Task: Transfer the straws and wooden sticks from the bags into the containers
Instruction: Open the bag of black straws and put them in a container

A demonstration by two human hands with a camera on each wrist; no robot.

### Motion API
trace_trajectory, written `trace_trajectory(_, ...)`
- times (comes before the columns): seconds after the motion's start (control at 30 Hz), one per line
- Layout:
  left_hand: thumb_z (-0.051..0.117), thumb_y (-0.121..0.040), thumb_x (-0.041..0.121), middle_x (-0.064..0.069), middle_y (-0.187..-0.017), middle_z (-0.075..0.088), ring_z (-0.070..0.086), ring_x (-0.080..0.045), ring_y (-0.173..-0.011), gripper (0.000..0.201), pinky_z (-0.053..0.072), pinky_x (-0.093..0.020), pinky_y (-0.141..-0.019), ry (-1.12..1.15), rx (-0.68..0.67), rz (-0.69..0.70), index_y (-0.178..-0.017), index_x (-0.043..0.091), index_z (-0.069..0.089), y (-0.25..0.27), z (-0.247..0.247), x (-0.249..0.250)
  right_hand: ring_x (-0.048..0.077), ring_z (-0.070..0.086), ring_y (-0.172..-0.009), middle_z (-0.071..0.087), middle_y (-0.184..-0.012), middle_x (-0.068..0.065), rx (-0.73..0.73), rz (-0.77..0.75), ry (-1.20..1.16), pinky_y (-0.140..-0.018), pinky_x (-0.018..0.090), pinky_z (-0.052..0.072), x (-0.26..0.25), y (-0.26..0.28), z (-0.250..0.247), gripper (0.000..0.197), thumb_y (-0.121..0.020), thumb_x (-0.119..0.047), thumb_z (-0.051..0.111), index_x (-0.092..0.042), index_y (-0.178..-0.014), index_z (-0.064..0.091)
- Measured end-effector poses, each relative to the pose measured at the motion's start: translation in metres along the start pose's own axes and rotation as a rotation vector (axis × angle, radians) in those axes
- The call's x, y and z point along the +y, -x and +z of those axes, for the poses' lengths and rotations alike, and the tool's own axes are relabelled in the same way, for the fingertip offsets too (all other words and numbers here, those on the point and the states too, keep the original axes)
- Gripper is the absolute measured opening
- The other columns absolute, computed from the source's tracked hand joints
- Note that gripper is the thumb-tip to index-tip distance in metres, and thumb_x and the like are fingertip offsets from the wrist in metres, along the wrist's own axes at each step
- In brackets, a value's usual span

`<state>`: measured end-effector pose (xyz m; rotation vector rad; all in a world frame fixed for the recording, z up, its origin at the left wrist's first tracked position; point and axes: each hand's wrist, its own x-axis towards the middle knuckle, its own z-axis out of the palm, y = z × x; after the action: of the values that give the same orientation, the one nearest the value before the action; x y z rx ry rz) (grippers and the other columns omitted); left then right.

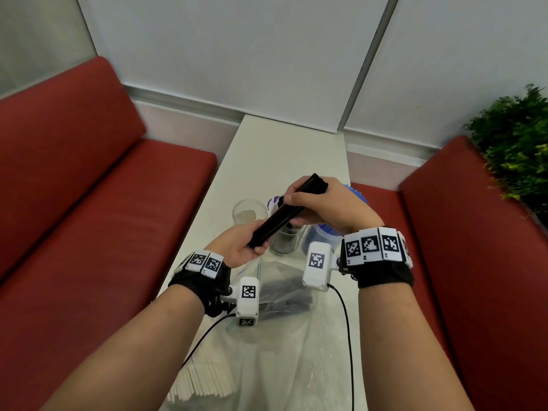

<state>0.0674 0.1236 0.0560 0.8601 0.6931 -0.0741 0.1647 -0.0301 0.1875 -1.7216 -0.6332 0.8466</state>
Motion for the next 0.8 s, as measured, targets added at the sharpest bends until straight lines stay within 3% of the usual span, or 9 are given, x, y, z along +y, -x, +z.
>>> trace_trajectory(0.07,0.051,-0.1,0.028,-0.007,-0.074,0.062,0.054,-0.015,-0.056,0.026,0.039,-0.021,-0.046,-0.038,0.041,0.028,-0.103,0.006,0.064,-0.004,-0.005,0.001,0.028,0.076,-0.093,0.073,-0.102,0.023,0.059,-0.033,-0.036,-0.075,0.032,0.063,-0.002,-0.006,-0.01,0.01,-0.086,-0.007,0.076,-0.002,-0.094,0.073)
trace_trajectory(0.17,0.048,-0.101,0.026,-0.008,-0.079,0.062,0.058,-0.018,-0.065,0.027,0.045,-0.026,-0.059,-0.177,0.17,0.057,-0.098,0.005,0.064,-0.01,-0.018,0.0,0.023,0.075,-0.09,0.072,-0.089,0.01,0.278,-0.116,-0.143,-0.074,0.032,0.064,-0.003,-0.02,-0.026,0.005,-0.086,-0.004,0.075,-0.008,-0.085,0.073)
trace_trajectory(0.3,0.048,-0.095,0.011,-0.01,-0.073,0.058,0.056,-0.02,-0.061,0.02,0.048,-0.026,-0.056,-0.472,0.265,-0.017,-0.089,0.0,0.063,-0.018,-0.035,-0.01,0.016,0.073,-0.087,0.07,-0.089,0.006,0.537,-0.163,-0.115,-0.07,0.027,0.061,0.008,-0.039,-0.039,0.007,-0.088,-0.004,0.071,-0.003,-0.094,0.071)
trace_trajectory(0.47,0.048,-0.091,0.003,-0.013,-0.065,0.058,0.052,-0.021,-0.05,0.02,0.046,-0.025,-0.051,-0.765,0.269,-0.195,-0.079,-0.002,0.063,-0.034,-0.042,-0.036,0.013,0.072,-0.081,0.071,-0.085,0.004,0.611,-0.129,-0.008,-0.073,0.03,0.063,0.031,-0.054,-0.033,0.007,-0.088,-0.003,0.071,-0.002,-0.094,0.073)
trace_trajectory(0.57,0.051,-0.093,0.003,-0.007,-0.066,0.06,0.057,-0.02,-0.055,0.023,0.048,-0.026,-0.054,-0.997,0.215,-0.145,-0.072,0.005,0.06,-0.044,-0.044,-0.051,0.011,0.07,-0.077,0.069,-0.081,0.0,0.674,-0.136,0.001,-0.071,0.028,0.063,0.042,-0.059,-0.028,0.007,-0.088,-0.002,0.07,-0.002,-0.094,0.074)
trace_trajectory(0.63,0.048,-0.093,0.005,-0.007,-0.077,0.063,0.063,-0.023,-0.073,0.02,0.05,-0.026,-0.064,-1.204,0.171,-0.074,-0.079,0.006,0.063,-0.046,-0.047,-0.058,0.012,0.069,-0.078,0.068,-0.08,-0.001,0.704,-0.148,0.017,-0.069,0.025,0.062,0.046,-0.062,-0.028,0.008,-0.088,-0.004,0.07,-0.002,-0.095,0.074)
trace_trajectory(0.7,0.044,-0.093,0.005,-0.014,-0.098,0.067,0.065,-0.029,-0.096,0.024,0.048,-0.03,-0.079,-1.361,0.148,-0.033,-0.096,0.0,0.067,-0.048,-0.049,-0.065,0.015,0.069,-0.077,0.068,-0.078,0.0,0.702,-0.146,0.064,-0.066,0.022,0.061,0.049,-0.066,-0.029,0.009,-0.088,-0.004,0.069,-0.002,-0.095,0.074)
trace_trajectory(0.8,0.044,-0.099,0.012,-0.016,-0.121,0.063,0.06,-0.03,-0.112,0.027,0.045,-0.032,-0.091,-1.462,0.071,-0.023,-0.117,0.001,0.061,-0.052,-0.046,-0.077,0.026,0.071,-0.081,0.071,-0.083,0.01,0.655,-0.122,0.106,-0.069,0.028,0.063,0.056,-0.072,-0.028,0.009,-0.088,0.0,0.067,0.001,-0.095,0.073)
